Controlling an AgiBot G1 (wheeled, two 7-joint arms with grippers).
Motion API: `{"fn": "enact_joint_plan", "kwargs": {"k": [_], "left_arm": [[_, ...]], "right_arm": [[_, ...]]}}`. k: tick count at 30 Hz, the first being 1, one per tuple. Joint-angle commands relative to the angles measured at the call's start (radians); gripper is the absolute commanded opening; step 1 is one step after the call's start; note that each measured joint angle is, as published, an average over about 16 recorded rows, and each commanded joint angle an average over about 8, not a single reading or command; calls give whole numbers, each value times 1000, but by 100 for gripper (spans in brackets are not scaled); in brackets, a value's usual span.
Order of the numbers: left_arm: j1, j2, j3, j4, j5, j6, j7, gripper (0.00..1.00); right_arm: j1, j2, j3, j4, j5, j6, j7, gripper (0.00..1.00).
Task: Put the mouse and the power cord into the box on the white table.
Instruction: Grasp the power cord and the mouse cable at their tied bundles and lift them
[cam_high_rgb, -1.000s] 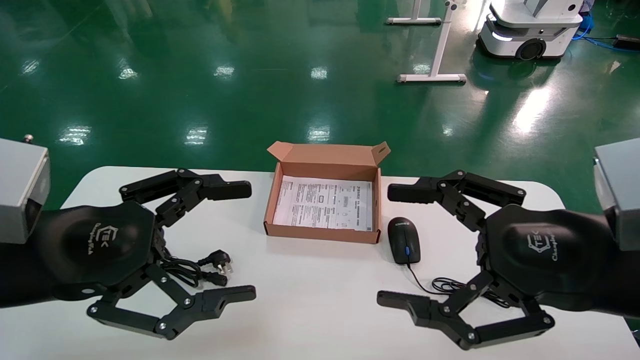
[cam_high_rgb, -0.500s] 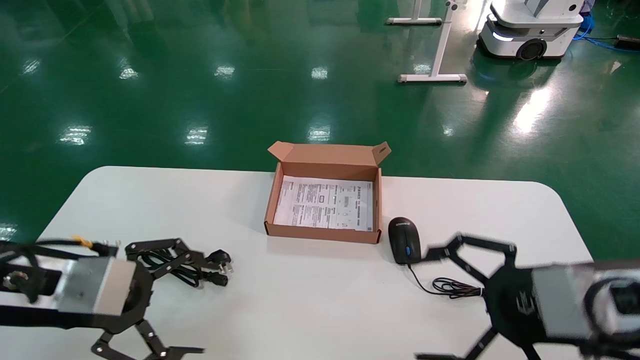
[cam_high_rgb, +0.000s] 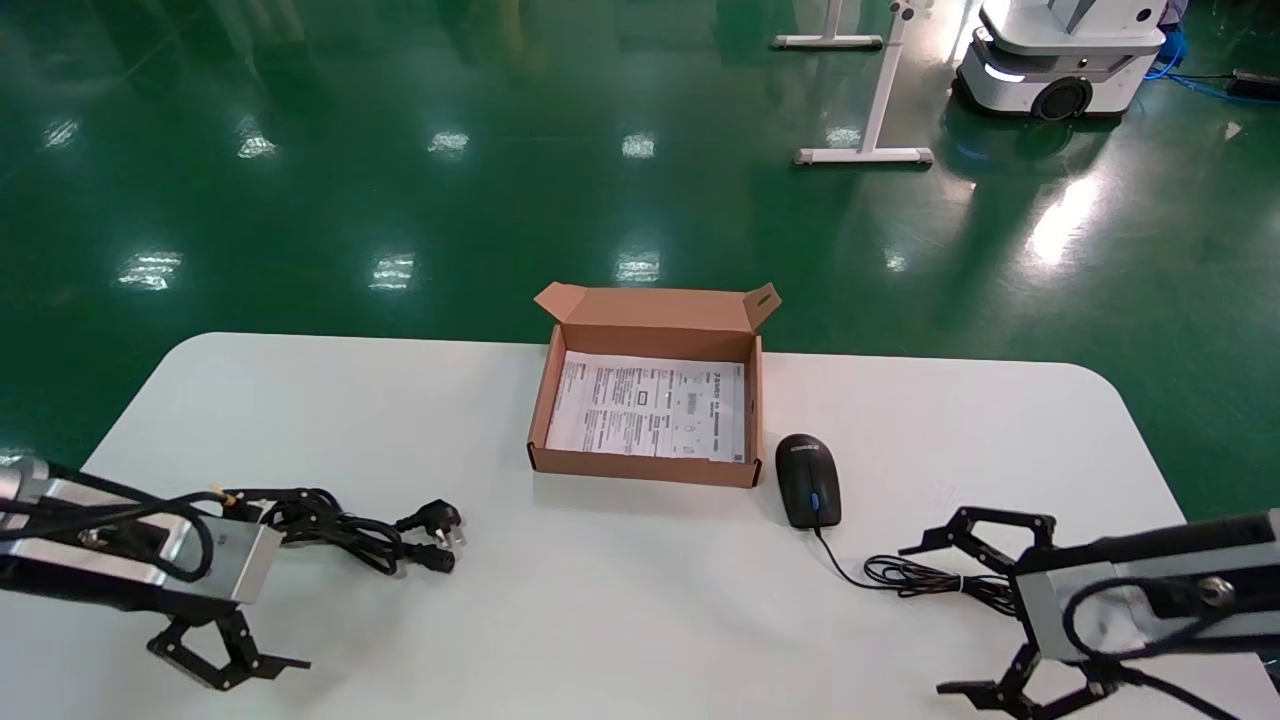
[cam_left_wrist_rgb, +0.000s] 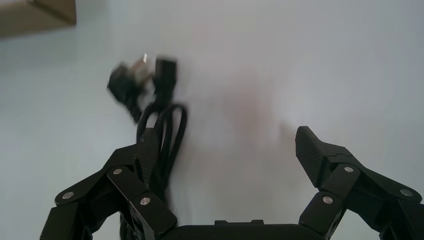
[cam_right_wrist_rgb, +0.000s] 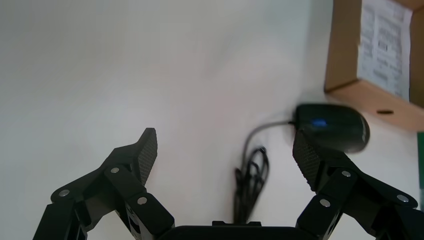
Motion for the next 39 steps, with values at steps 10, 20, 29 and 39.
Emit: {"fn": "enact_joint_plan", "kwargs": {"k": [10, 20, 29, 39], "left_arm": [[-112, 175, 50, 391, 118, -92, 216, 100], [-147, 276, 61, 598, 135, -111, 366, 100], [-169, 302, 67, 683, 143, -99, 421, 17], [-169, 300, 66, 677, 141, -97, 419, 0]], "right_arm": [[134, -137, -80, -323, -140, 31, -164, 100], [191, -208, -108, -512, -194, 66, -249, 96], [217, -240, -116, -607, -212, 94, -260, 0], [216, -238, -115, -601, -209, 94, -260, 0]]}}
